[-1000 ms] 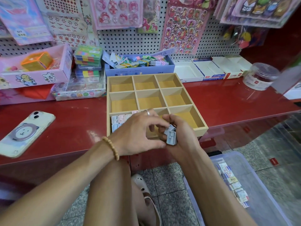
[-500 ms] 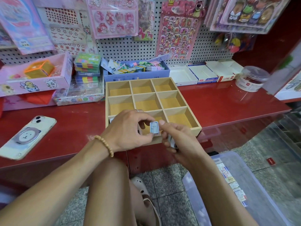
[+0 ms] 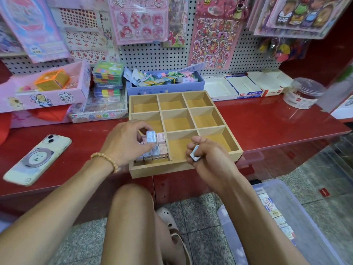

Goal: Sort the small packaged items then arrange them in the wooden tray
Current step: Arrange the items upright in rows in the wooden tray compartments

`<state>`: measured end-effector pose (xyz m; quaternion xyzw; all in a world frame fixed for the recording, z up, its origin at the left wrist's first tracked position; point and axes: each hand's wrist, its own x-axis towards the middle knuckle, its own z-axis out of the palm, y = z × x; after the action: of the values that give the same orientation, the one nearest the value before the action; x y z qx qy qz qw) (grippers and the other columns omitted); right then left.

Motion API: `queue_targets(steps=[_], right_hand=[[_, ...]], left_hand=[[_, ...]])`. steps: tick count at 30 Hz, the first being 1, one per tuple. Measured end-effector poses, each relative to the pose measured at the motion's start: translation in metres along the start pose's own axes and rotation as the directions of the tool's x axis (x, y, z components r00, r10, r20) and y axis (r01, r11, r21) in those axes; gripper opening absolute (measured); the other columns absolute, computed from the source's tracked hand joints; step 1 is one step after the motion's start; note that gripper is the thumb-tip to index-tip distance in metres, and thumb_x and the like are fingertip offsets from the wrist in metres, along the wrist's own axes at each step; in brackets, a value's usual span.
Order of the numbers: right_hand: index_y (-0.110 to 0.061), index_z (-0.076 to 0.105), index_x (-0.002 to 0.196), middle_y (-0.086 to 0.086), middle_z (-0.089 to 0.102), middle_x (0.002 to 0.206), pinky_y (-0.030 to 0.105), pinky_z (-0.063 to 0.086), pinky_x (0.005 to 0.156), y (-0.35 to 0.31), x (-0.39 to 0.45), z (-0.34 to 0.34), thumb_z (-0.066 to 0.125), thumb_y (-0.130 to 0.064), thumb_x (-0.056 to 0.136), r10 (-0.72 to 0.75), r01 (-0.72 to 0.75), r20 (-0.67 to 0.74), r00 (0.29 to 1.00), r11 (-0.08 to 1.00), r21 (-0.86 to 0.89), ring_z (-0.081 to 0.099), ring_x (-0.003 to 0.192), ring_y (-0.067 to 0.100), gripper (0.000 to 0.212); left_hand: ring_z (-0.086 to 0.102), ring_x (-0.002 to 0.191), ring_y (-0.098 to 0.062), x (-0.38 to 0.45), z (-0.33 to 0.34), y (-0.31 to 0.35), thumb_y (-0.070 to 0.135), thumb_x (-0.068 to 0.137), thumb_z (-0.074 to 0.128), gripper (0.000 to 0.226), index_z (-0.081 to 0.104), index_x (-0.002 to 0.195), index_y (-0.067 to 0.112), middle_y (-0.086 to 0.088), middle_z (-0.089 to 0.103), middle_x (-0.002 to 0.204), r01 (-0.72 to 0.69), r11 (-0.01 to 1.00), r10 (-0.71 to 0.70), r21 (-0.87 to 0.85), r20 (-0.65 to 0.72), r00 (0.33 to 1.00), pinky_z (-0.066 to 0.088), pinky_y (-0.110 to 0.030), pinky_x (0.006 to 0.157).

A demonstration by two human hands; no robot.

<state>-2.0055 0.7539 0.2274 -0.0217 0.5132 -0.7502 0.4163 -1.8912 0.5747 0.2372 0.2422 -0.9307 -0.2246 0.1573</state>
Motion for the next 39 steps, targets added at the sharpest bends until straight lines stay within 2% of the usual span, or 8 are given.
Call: queue_targets(steps=[7, 10, 15, 20, 23, 26, 33, 39], right_hand=[[0.000, 0.059, 0.094, 0.015, 0.065, 0.087, 0.024, 0.058, 0.066, 0.006, 0.003, -0.007, 0.055, 0.002, 0.097, -0.033, 0.033, -0.002, 0.999, 0.994, -0.107, 0.066, 0.073, 0.019, 0.005], [-0.001, 0.064, 0.097, 0.010, 0.062, 0.081, 0.020, 0.046, 0.050, 0.006, 0.003, -0.010, 0.057, -0.007, 0.097, -0.033, 0.037, 0.032, 0.999, 0.989, -0.142, 0.058, 0.064, 0.015, 0.009], [-0.004, 0.067, 0.104, 0.003, 0.058, 0.073, 0.018, 0.036, 0.045, 0.005, 0.001, -0.014, 0.062, -0.010, 0.096, -0.038, 0.037, 0.001, 0.999, 0.973, -0.227, 0.046, 0.055, 0.008, 0.011], [-0.009, 0.061, 0.083, 0.003, 0.058, 0.064, 0.017, 0.031, 0.039, 0.006, 0.002, -0.014, 0.072, -0.007, 0.088, -0.069, 0.059, -0.026, 0.997, 0.957, -0.285, 0.042, 0.049, 0.007, 0.012], [-0.010, 0.063, 0.078, -0.001, 0.057, 0.060, 0.017, 0.030, 0.039, 0.007, 0.001, -0.011, 0.075, -0.008, 0.083, -0.090, 0.084, -0.006, 0.996, 0.954, -0.286, 0.041, 0.049, 0.008, 0.014], [-0.011, 0.062, 0.076, -0.001, 0.058, 0.060, 0.018, 0.030, 0.038, 0.008, 0.001, -0.004, 0.076, -0.010, 0.083, -0.111, 0.105, -0.004, 0.994, 0.949, -0.299, 0.042, 0.048, 0.008, 0.016], [-0.006, 0.064, 0.087, 0.005, 0.058, 0.069, 0.017, 0.032, 0.041, 0.007, -0.002, 0.002, 0.065, -0.007, 0.093, -0.094, 0.109, 0.071, 0.993, 0.964, -0.242, 0.045, 0.050, 0.006, 0.007], [-0.003, 0.065, 0.093, 0.004, 0.060, 0.071, 0.018, 0.031, 0.040, 0.009, -0.005, 0.005, 0.064, -0.020, 0.095, -0.098, 0.119, 0.101, 0.990, 0.965, -0.232, 0.045, 0.051, 0.007, 0.017]], left_hand=[[0.058, 0.074, -0.006, 0.017, 0.011, -0.019, 0.039, 0.071, 0.082, 0.031, 0.070, 0.098, 0.029, 0.011, 0.061, 0.088, 0.059, 0.996, -0.064, 0.064, 0.067, 0.996, 0.052, -0.033, 0.077], [0.056, 0.074, -0.006, 0.023, 0.018, -0.019, 0.035, 0.072, 0.083, 0.033, 0.071, 0.101, 0.025, 0.012, 0.059, 0.084, 0.047, 0.998, -0.050, 0.038, 0.083, 0.995, 0.051, -0.032, 0.076], [0.055, 0.077, -0.010, 0.027, 0.024, -0.020, 0.033, 0.073, 0.083, 0.040, 0.070, 0.109, 0.021, 0.008, 0.058, 0.087, 0.034, 0.999, -0.036, 0.017, 0.110, 0.993, 0.048, -0.030, 0.077], [0.055, 0.086, -0.013, 0.025, 0.021, -0.020, 0.040, 0.073, 0.081, 0.051, 0.067, 0.118, 0.020, 0.006, 0.057, 0.096, 0.036, 0.999, -0.036, 0.008, 0.109, 0.993, 0.046, -0.026, 0.082], [0.056, 0.084, -0.010, 0.017, 0.014, -0.007, 0.040, 0.073, 0.081, 0.046, 0.068, 0.113, 0.022, 0.007, 0.060, 0.094, -0.016, 0.993, 0.018, -0.113, 0.024, 1.000, 0.044, -0.014, 0.074], [0.060, 0.076, -0.007, 0.003, 0.011, 0.019, 0.034, 0.067, 0.087, 0.048, 0.070, 0.111, 0.023, 0.009, 0.062, 0.092, -0.132, 0.950, 0.161, -0.284, 0.084, 0.983, 0.039, -0.007, 0.063], [0.060, 0.074, -0.013, -0.007, 0.017, 0.041, 0.027, 0.068, 0.087, 0.031, 0.072, 0.095, 0.025, 0.007, 0.061, 0.087, -0.222, 0.910, 0.254, -0.350, 0.050, 0.966, 0.051, -0.031, 0.068], [0.059, 0.077, -0.011, -0.013, 0.015, 0.044, 0.024, 0.068, 0.083, 0.028, 0.071, 0.093, 0.023, 0.011, 0.060, 0.087, -0.204, 0.911, 0.215, -0.358, -0.010, 0.977, 0.050, -0.030, 0.071]])
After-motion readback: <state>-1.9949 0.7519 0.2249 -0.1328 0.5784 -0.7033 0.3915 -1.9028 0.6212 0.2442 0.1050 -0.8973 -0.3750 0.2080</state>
